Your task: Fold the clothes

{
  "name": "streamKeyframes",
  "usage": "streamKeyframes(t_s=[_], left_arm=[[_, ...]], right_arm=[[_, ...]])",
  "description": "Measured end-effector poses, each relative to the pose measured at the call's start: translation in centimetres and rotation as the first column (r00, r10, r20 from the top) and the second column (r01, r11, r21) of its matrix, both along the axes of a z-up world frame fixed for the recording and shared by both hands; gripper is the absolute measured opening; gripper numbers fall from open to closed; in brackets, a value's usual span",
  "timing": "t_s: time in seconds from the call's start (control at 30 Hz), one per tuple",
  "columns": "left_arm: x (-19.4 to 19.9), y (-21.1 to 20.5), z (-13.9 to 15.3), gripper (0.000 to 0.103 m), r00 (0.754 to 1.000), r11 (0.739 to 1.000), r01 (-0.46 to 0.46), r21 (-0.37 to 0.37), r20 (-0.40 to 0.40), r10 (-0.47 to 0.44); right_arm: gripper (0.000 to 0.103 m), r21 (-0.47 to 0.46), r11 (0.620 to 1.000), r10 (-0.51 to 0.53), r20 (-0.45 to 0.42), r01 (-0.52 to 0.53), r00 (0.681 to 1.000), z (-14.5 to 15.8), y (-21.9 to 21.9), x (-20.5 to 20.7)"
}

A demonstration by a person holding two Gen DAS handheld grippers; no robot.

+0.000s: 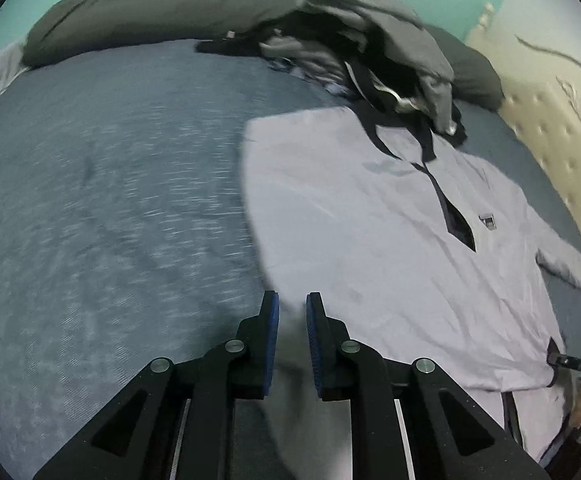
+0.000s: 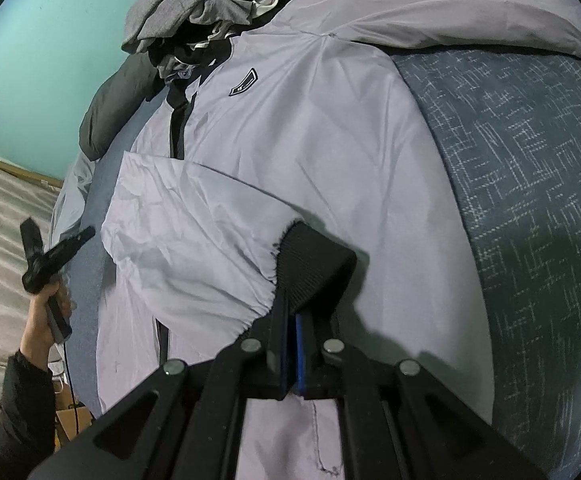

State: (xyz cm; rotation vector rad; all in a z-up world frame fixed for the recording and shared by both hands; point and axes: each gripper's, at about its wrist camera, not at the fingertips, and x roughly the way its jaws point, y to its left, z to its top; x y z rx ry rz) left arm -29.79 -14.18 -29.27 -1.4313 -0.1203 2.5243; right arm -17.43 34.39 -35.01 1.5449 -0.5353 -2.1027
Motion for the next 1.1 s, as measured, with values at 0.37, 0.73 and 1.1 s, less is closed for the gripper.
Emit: streamKeyframes(t_s=[0.37,0.73,1.1], left_arm=[[-1.2,-0.2,-2.9,0.016,0.995,0.999,-0.051,-0.016,0.085,0.052],[0.6,-0.9,-0.8,0.017,0.997,0.999,-0.026,-0.026,0.074,0.028],[6.6,-3.2,-2.2,0.017,0.986,0.999,-0.047,-0.014,0.161,0.049]], right_arm=[[0.006,-0.051,0.999,0.013,-0.004,-0.014,1.000,1.0,0.7,0.9],[0.006,-0.068,0.993,-0.111,-0.162,0.101,0.981,7.3,2.1,0.7],[0.006,-0.200,0.980,-0.012,-0.028,0.007,1.000,2.3,-3.3,0.8]])
